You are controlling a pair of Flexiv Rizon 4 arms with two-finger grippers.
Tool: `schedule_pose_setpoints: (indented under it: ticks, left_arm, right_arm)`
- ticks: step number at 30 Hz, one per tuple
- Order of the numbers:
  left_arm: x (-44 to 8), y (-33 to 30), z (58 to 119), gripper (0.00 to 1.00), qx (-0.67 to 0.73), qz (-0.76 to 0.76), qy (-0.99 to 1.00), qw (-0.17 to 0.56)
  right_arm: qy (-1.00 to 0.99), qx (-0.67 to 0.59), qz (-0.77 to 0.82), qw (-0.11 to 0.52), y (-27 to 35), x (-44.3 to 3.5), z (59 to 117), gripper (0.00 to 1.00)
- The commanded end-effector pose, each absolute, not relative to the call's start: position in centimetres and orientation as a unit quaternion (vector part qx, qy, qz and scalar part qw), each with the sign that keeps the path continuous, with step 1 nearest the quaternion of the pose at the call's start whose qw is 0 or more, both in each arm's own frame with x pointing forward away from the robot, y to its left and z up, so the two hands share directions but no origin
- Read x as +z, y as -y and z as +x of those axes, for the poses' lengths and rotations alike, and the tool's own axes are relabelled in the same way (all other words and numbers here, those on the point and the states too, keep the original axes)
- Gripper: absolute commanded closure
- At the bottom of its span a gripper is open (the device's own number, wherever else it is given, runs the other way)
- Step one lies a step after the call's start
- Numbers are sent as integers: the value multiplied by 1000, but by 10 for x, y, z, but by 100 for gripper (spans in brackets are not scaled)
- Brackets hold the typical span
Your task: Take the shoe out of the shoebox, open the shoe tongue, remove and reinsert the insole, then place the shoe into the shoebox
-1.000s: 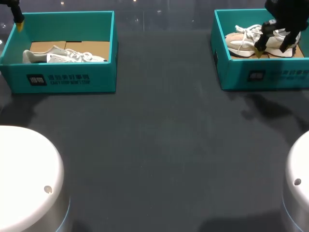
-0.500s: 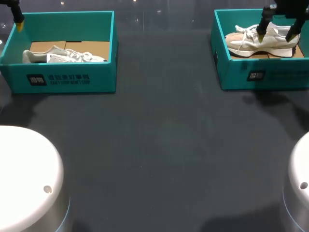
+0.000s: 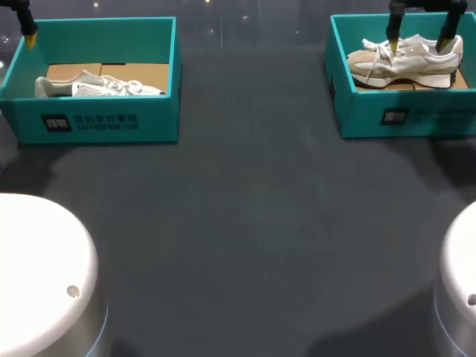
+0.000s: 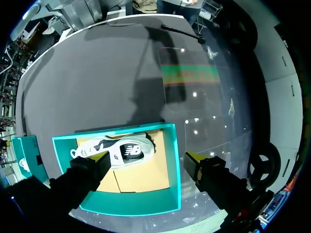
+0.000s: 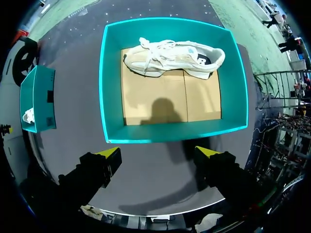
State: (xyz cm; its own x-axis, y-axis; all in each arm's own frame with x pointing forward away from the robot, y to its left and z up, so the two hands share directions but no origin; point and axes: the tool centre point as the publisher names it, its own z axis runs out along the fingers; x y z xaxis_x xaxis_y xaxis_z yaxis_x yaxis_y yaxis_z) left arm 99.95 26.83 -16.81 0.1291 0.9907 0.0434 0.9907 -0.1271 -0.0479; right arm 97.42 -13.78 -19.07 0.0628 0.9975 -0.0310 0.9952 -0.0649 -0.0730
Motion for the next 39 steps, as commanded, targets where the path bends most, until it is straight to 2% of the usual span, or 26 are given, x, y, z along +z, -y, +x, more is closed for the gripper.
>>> schedule_pose_setpoints:
  ticks: [1, 7, 10, 24, 32, 39]
  left_arm:
    - [-168, -269, 999, 0, -1, -751, 659, 32]
    - [-168, -269, 999, 0, -1, -751, 659, 32]
    - [-168, -269, 999, 0, -1, -751, 659, 32]
    - [-168, -269, 999, 0, -1, -751, 659, 32]
    - [-168, -269, 999, 0, -1, -751, 659, 32]
    - [-168, -269, 999, 0, -1, -751, 659, 32]
  right_arm:
    - [671, 13, -741, 0, 150, -195, 997, 0]
    - [664, -37, -744, -57, 183, -205, 1042, 0]
    - [654, -41, -753, -55, 202, -217, 1056, 0]
    - [643, -34, -764, -46, 206, -222, 1060, 0]
    - [653, -60, -750, -90, 242, -242, 1093, 0]
    - [659, -85, -743, -79, 251, -247, 1097, 0]
